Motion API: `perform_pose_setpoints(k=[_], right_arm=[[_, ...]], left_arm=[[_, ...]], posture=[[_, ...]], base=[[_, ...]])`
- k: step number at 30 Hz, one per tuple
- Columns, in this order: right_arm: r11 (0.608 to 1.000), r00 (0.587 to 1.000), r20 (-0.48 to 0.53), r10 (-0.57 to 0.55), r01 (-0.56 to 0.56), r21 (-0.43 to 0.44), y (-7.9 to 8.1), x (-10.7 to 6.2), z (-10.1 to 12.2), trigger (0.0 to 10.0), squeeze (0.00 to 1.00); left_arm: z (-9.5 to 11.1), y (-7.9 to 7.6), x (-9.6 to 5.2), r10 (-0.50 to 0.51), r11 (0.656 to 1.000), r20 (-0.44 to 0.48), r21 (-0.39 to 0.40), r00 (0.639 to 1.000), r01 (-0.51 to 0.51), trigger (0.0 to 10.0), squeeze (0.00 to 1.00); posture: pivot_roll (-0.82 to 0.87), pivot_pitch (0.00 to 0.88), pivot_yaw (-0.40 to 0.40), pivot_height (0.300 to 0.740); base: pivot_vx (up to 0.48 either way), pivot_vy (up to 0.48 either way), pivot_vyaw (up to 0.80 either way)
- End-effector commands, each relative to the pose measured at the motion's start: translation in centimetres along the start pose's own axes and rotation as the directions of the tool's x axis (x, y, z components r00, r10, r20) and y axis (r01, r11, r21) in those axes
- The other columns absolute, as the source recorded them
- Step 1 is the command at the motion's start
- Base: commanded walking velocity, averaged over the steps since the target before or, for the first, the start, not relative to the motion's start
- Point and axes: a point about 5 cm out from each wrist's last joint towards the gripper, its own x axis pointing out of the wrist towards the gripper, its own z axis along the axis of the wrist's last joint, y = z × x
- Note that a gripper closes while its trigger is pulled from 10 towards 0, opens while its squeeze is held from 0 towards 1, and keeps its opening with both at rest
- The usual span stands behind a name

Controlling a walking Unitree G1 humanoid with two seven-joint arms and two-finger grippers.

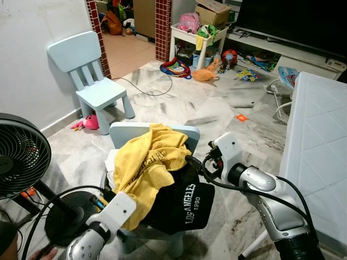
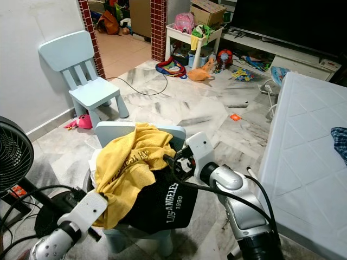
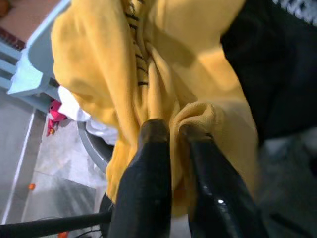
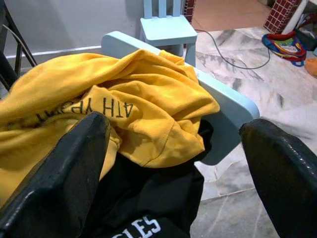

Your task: Hang hanger

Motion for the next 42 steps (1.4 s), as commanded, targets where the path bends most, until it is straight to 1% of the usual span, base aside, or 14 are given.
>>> perform_pose_setpoints(k=[1, 5, 7, 9, 15, 19, 26, 29, 31, 32, 34, 40, 41, 42], right_arm=[[1.0, 1.0, 0.011, -0.027, 0.027, 0.001, -0.5, 0.0, 0.2, 10.0, 0.0], [1.0, 1.0, 0.013, -0.028, 0.028, 0.001, -0.5, 0.1, 0.1, 10.0, 0.0], [1.0, 1.0, 0.014, -0.028, 0.028, 0.002, -0.5, 0.2, 0.1, 10.0, 0.0], [1.0, 0.999, 0.018, -0.027, 0.027, 0.004, -0.4, 0.3, 0.2, 10.0, 0.0], [1.0, 0.999, 0.024, -0.026, 0.026, 0.01, -0.2, 0.5, 0.3, 10.0, 0.0], [1.0, 1.0, 0.027, -0.017, 0.016, 0.012, 0.1, 0.6, 0.3, 10.0, 0.0], [1.0, 0.999, 0.036, -0.013, 0.013, 0.0, 0.2, 0.7, 0.5, 10.0, 0.0], [1.0, 0.999, 0.039, -0.021, 0.021, -0.001, 0.0, 0.6, 0.5, 10.0, 0.0], [1.0, 0.999, 0.039, -0.025, 0.025, 0.002, 0.0, 0.5, 0.4, 10.0, 0.0], [1.0, 0.999, 0.038, -0.024, 0.024, 0.003, 0.1, 0.5, 0.4, 10.0, 0.0], [1.0, 0.999, 0.039, -0.02, 0.02, 0.004, 0.3, 0.6, 0.3, 10.0, 0.0], [1.0, 0.999, 0.051, -0.002, 0.003, -0.011, 0.5, 0.9, 0.6, 10.0, 0.0], [1.0, 0.999, 0.051, -0.003, 0.003, -0.011, 0.5, 0.9, 0.6, 10.0, 0.0], [1.0, 0.999, 0.051, -0.004, 0.004, -0.011, 0.5, 0.9, 0.7, 10.0, 0.0]], left_arm=[[0.6, 0.0, -0.1, -0.053, 0.997, 0.005, 0.052, 0.999, 0.053, 10.0, 1.0], [2.4, 1.3, -0.5, -0.097, 0.991, 0.053, 0.095, 0.994, 0.092, 10.0, 1.0], [3.2, 2.4, -0.3, -0.054, 0.993, 0.09, 0.112, 0.995, 0.044, 10.0, 1.0], [3.8, 4.7, 0.2, 0.112, 0.982, 0.163, 0.135, 0.98, -0.135, 10.0, 1.0], [1.0, 7.6, 1.1, 0.227, 0.964, 0.061, 0.125, 0.972, -0.233, 10.0, 1.0], [-0.6, 8.0, 2.2, 0.192, 0.975, -0.018, 0.114, 0.981, -0.189, 10.0, 1.0], [-1.2, 6.6, 3.9, 0.04, 0.992, -0.018, 0.123, 0.999, -0.037, 10.0, 1.0], [-0.9, 6.4, 3.9, 0.042, 0.99, 0.006, 0.137, 0.999, -0.043, 10.0, 1.0], [-0.4, 6.5, 3.9, 0.068, 0.99, 0.038, 0.124, 0.997, -0.072, 10.0, 0.92], [0.3, 6.5, 3.9, 0.079, 0.991, 0.079, 0.104, 0.994, -0.087, 10.0, 0.0], [1.8, 6.4, 3.9, 0.087, 0.992, 0.167, 0.073, 0.982, -0.101, 10.0, 0.0], [2.8, 5.1, 4.6, 0.043, 0.998, 0.211, 0.041, 0.976, -0.053, 10.0, 0.0], [2.9, 5.1, 4.8, 0.052, 0.998, 0.21, 0.025, 0.976, -0.058, 10.0, 1.0], [2.9, 5.0, 5.1, 0.065, 0.998, 0.203, 0.005, 0.977, -0.067, 10.0, 1.0]], posture=[[0.01, 0.046, -0.071, 0.74], [0.02, 0.047, -0.069, 0.74], [0.02, 0.047, -0.068, 0.74], [0.02, 0.046, -0.066, 0.74], [0.02, 0.047, -0.067, 0.74], [0.01, 0.047, -0.069, 0.74], [0.0, 0.047, -0.061, 0.74], [0.0, 0.049, -0.06, 0.74], [0.0, 0.049, -0.06, 0.74], [0.0, 0.049, -0.06, 0.74], [0.01, 0.051, -0.064, 0.74], [0.01, 0.047, -0.068, 0.74], [0.01, 0.047, -0.067, 0.74], [0.01, 0.046, -0.066, 0.74]], base=[[0.0, 0.0, 0.0], [0.0, 0.0, 0.0], [0.0, 0.0, 0.0], [0.0, 0.0, 0.0], [0.0, 0.0, 0.0], [0.0, 0.0, 0.0], [0.0, 0.0, 0.0], [0.0, 0.0, 0.0], [0.0, 0.0, 0.0], [0.0, 0.0, 0.0], [0.0, 0.0, 0.0], [0.0, 0.0, 0.0], [0.0, 0.0, 0.0], [0.0, 0.0, 0.0]])
